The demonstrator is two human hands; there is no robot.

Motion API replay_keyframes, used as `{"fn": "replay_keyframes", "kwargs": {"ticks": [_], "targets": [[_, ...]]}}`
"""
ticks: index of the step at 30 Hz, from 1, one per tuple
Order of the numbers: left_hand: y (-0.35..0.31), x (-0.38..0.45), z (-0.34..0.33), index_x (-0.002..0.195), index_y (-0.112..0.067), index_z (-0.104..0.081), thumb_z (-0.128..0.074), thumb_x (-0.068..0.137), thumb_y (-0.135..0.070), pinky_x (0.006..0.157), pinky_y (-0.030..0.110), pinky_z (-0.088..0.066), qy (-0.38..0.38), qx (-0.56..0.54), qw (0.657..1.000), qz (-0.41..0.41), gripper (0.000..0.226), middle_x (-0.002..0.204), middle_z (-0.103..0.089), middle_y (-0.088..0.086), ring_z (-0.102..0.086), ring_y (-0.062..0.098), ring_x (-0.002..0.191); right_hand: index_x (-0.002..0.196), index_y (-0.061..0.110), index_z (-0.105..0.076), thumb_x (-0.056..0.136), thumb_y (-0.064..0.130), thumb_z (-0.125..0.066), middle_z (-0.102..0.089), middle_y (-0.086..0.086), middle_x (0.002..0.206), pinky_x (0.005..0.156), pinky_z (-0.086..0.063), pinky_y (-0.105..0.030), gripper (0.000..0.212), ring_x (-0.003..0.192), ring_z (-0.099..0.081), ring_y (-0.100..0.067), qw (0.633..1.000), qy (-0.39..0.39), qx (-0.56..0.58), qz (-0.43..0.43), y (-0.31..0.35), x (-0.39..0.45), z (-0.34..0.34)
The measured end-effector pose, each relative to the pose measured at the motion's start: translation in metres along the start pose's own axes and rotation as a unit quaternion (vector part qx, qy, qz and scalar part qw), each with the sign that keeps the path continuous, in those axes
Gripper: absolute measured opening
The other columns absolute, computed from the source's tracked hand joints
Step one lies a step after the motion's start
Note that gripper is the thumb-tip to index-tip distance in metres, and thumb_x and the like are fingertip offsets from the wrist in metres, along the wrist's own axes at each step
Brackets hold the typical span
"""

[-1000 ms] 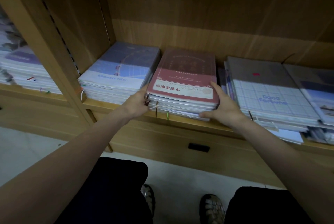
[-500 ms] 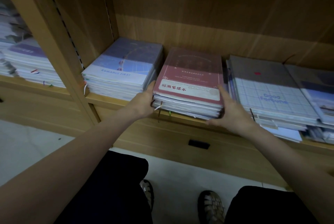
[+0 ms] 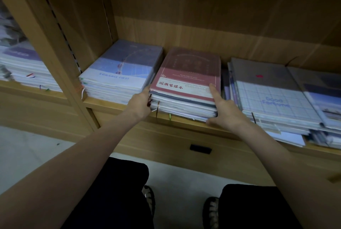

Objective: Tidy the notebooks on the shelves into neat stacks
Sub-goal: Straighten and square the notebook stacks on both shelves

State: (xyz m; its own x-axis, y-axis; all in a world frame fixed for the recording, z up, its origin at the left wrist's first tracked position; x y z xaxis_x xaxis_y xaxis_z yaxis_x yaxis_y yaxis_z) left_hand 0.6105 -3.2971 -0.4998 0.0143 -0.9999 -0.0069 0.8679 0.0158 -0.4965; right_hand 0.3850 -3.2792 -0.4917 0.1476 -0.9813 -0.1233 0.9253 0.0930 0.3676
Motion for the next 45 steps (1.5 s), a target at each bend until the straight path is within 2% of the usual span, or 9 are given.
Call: {"fn": "replay_keyframes", "kwargs": {"ticks": [5,13,18,23,28,33,36,40,45], "targets": [[0.001,0.004,0.002,0.140,-0.009,-0.032,-0.055,0.086,0.003,0.089,0.034,-0.044,-0.028,0.011,1.000,0.006,0.060,0.115,-0.061,0.018,-0.055,0.034,0.110,0.149,0.031,0.008,0.077,0.018,-0.076,-0.055,-0.013,0.125,0.085,-0.046,-0.030,0.111,0.096,-0.058,-0.022,1.000,0.001,-0.013,0.005,0.003,0.010,0.005],[-0.004,-0.005,0.008,0.131,-0.004,-0.041,-0.054,0.088,0.002,0.088,0.036,-0.045,-0.044,0.005,0.999,0.020,0.046,0.111,-0.061,0.021,-0.056,0.036,0.107,0.150,0.032,0.000,0.078,0.017,-0.075,-0.059,-0.010,0.124,0.081,-0.050,-0.033,0.105,0.060,-0.044,-0.002,0.998,-0.043,0.033,0.016,0.000,0.002,0.003],[-0.007,-0.008,0.008,0.125,0.000,-0.047,-0.055,0.088,0.000,0.090,0.037,-0.044,-0.040,-0.011,0.999,0.029,0.037,0.111,-0.062,0.020,-0.056,0.036,0.108,0.151,0.029,-0.008,0.084,0.016,-0.069,-0.050,0.008,0.076,0.084,-0.049,-0.029,0.091,0.060,-0.043,0.000,0.995,-0.075,0.063,0.014,-0.001,-0.007,0.011],[-0.001,-0.010,-0.008,0.131,-0.005,-0.042,-0.058,0.088,-0.002,0.097,0.035,-0.042,0.017,-0.107,0.992,0.069,0.046,0.117,-0.059,0.015,-0.054,0.031,0.113,0.150,0.033,-0.006,0.078,0.004,-0.072,-0.049,-0.003,0.131,0.082,-0.043,-0.022,0.102,0.092,-0.045,-0.010,0.986,-0.043,0.160,-0.024,-0.001,-0.004,0.004],[0.016,-0.008,-0.023,0.128,-0.016,-0.040,-0.055,0.083,0.010,0.103,0.042,-0.041,0.076,-0.249,0.960,0.106,0.053,0.118,-0.057,0.007,-0.052,0.025,0.115,0.149,0.034,-0.009,0.075,-0.004,-0.072,-0.040,0.005,0.123,0.100,-0.040,-0.031,0.104,0.121,-0.041,-0.017,0.938,-0.026,0.343,-0.044,0.006,-0.005,-0.008],[0.012,-0.019,-0.026,0.128,-0.019,-0.039,-0.055,0.078,0.020,0.094,0.036,-0.046,0.128,-0.303,0.939,0.096,0.065,0.120,-0.057,0.004,-0.053,0.021,0.112,0.148,0.034,-0.014,0.071,0.004,-0.078,-0.041,0.011,0.117,0.101,-0.041,-0.031,0.104,0.113,-0.041,-0.011,0.922,-0.038,0.382,-0.050,0.002,-0.011,-0.007],[0.014,-0.024,-0.026,0.132,-0.015,-0.039,-0.057,0.079,0.018,0.097,0.036,-0.045,0.136,-0.299,0.941,0.079,0.064,0.116,-0.060,0.005,-0.055,0.023,0.112,0.147,0.036,-0.015,0.071,0.006,-0.078,-0.041,0.013,0.117,0.096,-0.039,-0.025,0.103,0.111,-0.040,-0.008,0.918,-0.046,0.391,-0.053,0.002,-0.020,-0.007],[0.019,-0.022,-0.023,0.110,-0.023,-0.045,-0.061,0.079,0.014,0.098,0.039,-0.046,0.129,-0.269,0.952,0.066,0.051,0.096,-0.061,-0.005,-0.057,0.020,0.104,0.148,0.034,-0.012,0.074,0.005,-0.076,-0.041,0.015,0.115,0.100,-0.036,-0.027,0.102,0.114,-0.039,-0.008,0.917,-0.024,0.397,-0.039,0.009,-0.028,-0.012],[0.003,-0.013,0.004,0.128,-0.012,-0.045,-0.072,0.075,-0.004,0.098,0.041,-0.045,0.058,-0.159,0.985,-0.030,0.059,0.115,-0.062,0.005,-0.058,0.023,0.107,0.143,0.022,-0.027,0.077,0.016,-0.076,-0.047,0.008,0.125,0.104,-0.035,-0.030,0.082,0.119,-0.043,-0.011,0.946,-0.037,0.321,-0.027,0.014,-0.021,0.008]]}}
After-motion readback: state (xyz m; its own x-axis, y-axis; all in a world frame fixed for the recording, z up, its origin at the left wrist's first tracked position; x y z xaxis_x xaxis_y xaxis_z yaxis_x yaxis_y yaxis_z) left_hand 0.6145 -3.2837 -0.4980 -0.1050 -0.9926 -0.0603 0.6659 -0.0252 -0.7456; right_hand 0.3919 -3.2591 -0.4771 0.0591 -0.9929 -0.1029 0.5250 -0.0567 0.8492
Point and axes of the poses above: each hand's wrist, its own x-axis towards the middle knuckle, its own z-axis out of the back of the hand, y = z × x, the point moved 9 cm from there along x, towards the middle knuckle
